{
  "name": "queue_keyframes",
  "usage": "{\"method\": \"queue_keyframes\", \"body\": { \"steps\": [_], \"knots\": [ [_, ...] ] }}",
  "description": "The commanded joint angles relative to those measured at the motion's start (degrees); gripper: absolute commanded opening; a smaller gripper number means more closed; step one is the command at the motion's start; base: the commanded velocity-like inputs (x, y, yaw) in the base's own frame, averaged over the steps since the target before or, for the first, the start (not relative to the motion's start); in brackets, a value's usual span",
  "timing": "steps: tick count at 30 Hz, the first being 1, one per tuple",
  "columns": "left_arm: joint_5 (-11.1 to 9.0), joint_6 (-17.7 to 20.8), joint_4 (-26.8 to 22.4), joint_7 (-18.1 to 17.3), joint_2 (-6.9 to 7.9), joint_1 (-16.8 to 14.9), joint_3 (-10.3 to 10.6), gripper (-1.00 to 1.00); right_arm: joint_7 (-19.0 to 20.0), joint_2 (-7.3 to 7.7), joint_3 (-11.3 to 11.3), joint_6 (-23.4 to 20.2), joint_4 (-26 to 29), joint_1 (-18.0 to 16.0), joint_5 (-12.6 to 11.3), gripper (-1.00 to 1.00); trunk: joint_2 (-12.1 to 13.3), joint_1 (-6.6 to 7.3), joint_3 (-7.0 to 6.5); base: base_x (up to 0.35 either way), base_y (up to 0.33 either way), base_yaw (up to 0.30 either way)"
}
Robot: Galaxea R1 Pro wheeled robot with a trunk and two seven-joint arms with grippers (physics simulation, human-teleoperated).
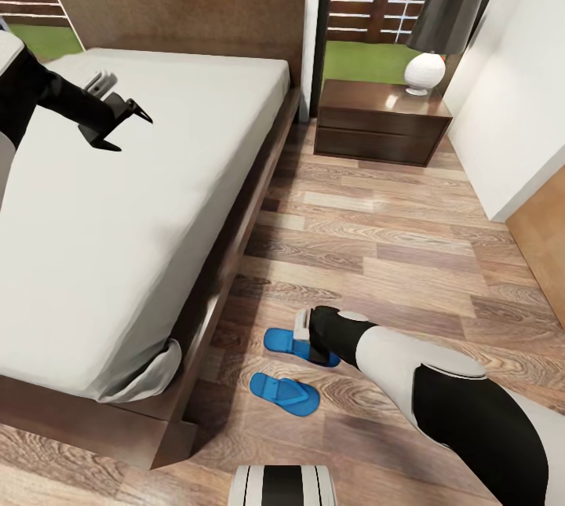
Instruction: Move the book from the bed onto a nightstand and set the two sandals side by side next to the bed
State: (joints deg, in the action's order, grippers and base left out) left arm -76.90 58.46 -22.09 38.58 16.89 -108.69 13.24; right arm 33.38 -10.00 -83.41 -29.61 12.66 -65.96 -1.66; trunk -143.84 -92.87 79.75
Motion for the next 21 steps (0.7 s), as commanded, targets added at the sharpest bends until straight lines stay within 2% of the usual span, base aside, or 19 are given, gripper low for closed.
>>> {"method": "queue_keyframes", "body": {
  "steps": [1, 5, 10, 21],
  "knots": [
    [-0.61, 0.07, -0.33, 0.44, 0.07, -0.03, 0.38, 1.0, -0.05, 0.0, -0.18, -0.34, 0.08, -0.05, -0.19, -1.0, -0.02, 0.01, 0.04, 0.0, 0.0, 0.0],
    [-0.61, 0.07, -0.74, 0.44, 0.07, -0.03, 0.38, 1.0, -0.33, 0.0, 0.44, -0.36, 0.08, -0.05, -0.19, -1.0, -0.06, -0.07, 0.71, 0.0, 0.0, 0.0],
    [-0.62, 0.07, -0.84, 0.44, 0.07, -0.03, 0.38, 1.0, -0.54, 0.0, 3.3, -0.36, 0.08, -0.05, -0.17, -1.0, -0.12, -0.2, 1.82, 0.0, 0.0, 0.0],
    [-0.62, 0.07, -0.85, 0.44, 0.07, -0.03, 0.38, 1.0, -0.54, 0.0, 4.35, -0.36, 0.08, -0.05, -0.12, -1.0, -0.27, -0.48, 4.25, 0.0, 0.0, 0.0]
  ]
}}
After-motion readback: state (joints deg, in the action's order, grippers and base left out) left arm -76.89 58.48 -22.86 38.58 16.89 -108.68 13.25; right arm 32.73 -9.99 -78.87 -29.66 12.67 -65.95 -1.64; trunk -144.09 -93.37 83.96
